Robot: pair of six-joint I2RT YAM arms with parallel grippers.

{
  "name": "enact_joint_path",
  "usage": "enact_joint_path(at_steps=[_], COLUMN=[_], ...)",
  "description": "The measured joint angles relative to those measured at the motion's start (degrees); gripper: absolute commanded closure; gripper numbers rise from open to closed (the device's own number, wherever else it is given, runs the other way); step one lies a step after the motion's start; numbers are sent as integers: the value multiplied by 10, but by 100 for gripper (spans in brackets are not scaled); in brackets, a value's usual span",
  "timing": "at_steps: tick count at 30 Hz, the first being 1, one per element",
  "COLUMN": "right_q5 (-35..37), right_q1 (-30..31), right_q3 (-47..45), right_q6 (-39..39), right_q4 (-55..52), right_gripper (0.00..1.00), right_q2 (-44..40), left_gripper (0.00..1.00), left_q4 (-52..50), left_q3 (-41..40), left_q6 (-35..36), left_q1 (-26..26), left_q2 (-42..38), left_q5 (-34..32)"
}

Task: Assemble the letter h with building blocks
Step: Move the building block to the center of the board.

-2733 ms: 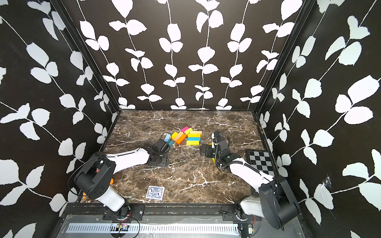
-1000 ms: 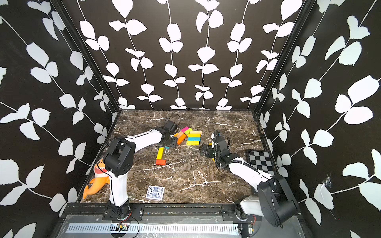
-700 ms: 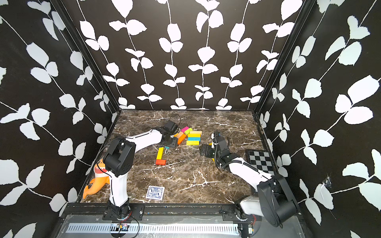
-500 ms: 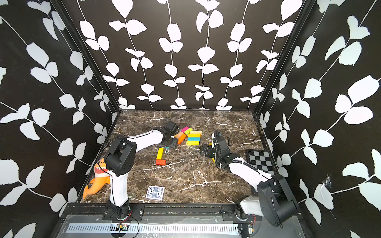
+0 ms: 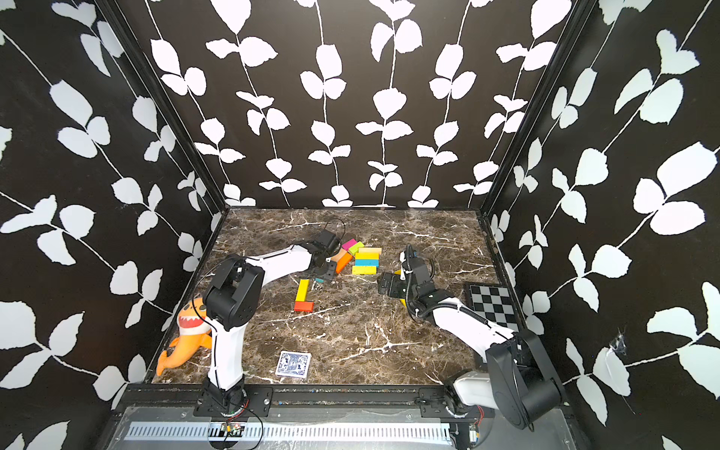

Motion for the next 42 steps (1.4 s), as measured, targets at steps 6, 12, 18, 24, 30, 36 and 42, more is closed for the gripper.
enact_joint_path(at_steps=[6,12,18,24,30,36,42], right_q5=[0,0,-1,-3,-9,-19,13], right_q1=[-4,-8,-10,-10,-10,24,155], right_q3=[0,-9,-9,-9,-9,-3,30], right_q6=[0,1,3,9,9,-30,-79], right_q4=[0,1,2,2,-10,-34,-78], right_gripper=[1,1,1,1,2,5,7], right_q2=[0,0,0,0,0,5,54], left_gripper=[70,72,70,55,26,13,1], left_q4=[9,13,15,16,25,49,89], left_q3=[-10,-64,-124,-145,-160,-201,-224], left_q6=[22,48,66,82,74,42,13], left_q1=[-35,-109,-167,-175,-182,-182,-182], left_q2=[-7,-58,-97,-108,-116,-237,-428], left_q5=[2,48,89,109,104,100,81])
